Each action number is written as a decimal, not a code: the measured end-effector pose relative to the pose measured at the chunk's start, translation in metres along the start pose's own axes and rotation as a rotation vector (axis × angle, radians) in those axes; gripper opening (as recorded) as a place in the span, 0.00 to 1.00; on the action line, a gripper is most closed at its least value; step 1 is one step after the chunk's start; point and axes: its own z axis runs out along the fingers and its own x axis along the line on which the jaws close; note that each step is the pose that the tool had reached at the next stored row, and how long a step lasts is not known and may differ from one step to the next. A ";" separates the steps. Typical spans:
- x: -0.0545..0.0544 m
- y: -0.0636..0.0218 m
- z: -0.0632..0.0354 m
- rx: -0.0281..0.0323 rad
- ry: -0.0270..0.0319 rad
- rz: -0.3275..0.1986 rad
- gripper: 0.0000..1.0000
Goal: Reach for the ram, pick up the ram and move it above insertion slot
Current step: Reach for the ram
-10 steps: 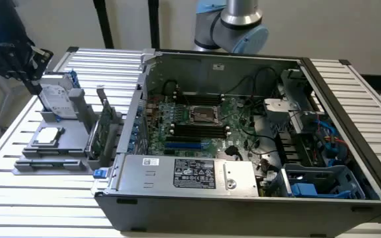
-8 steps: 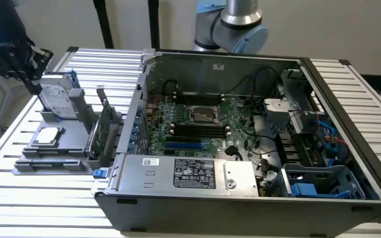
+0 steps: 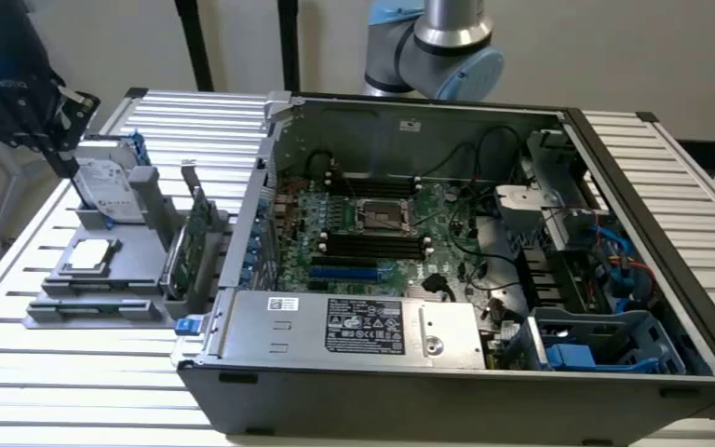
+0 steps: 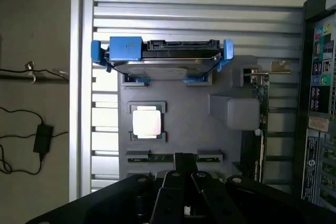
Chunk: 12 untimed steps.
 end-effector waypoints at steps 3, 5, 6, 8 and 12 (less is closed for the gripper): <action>0.000 -0.0007 -0.0001 0.0005 0.0002 -0.004 0.11; 0.000 -0.0036 -0.0001 0.0004 0.0003 -0.009 0.11; 0.000 -0.0062 -0.0002 0.0004 0.0004 -0.011 0.11; 0.000 -0.0121 -0.0005 0.0004 0.0005 -0.012 0.11; 0.001 -0.0268 -0.0006 0.0004 0.0005 -0.013 0.11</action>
